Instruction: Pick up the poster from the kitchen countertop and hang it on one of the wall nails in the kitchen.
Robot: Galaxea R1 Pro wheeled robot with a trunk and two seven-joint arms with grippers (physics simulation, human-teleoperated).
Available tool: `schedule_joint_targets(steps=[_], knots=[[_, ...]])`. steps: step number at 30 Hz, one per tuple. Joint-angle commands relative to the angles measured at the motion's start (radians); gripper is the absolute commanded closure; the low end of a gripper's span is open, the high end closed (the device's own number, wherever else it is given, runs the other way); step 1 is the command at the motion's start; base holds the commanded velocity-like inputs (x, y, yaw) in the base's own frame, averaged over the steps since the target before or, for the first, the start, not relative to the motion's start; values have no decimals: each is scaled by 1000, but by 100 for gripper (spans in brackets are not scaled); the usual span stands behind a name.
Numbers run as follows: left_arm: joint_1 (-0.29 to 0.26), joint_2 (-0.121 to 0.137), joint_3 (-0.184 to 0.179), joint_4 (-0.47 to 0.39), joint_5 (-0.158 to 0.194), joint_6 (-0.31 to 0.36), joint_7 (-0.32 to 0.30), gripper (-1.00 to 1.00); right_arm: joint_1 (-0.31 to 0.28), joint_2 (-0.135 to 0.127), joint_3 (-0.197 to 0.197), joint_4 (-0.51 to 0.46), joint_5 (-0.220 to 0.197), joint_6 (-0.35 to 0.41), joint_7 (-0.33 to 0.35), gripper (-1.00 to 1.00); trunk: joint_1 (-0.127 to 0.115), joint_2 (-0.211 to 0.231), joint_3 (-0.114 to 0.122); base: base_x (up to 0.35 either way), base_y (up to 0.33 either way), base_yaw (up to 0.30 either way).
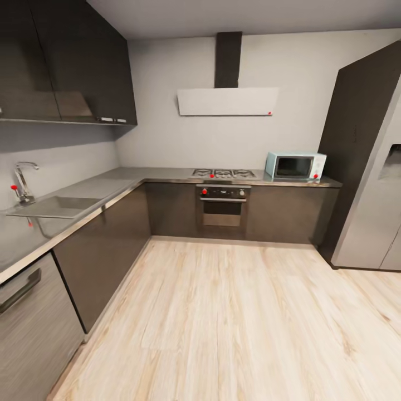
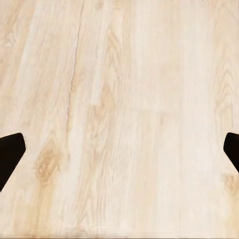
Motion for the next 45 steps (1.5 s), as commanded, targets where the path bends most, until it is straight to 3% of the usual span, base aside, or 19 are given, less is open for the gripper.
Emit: schedule_joint_targets(steps=[1, 26, 45], knots=[[0, 0, 1, -1, -1, 0, 0, -100, 0, 0, 0, 1, 0, -3, 0, -100, 0, 0, -1, 0, 0, 281], [1, 0, 0, 22, -1, 0, -1, -100, 0, 2, 2, 5, 3, -4, -1, -100, 0, 0, -1, 0, 0, 291], [0, 0, 0, 23, 1, 0, -2, -100, 0, 2, 5, 6, 8, -5, 1, -100, 0, 0, -1, -53, -93, 214]])
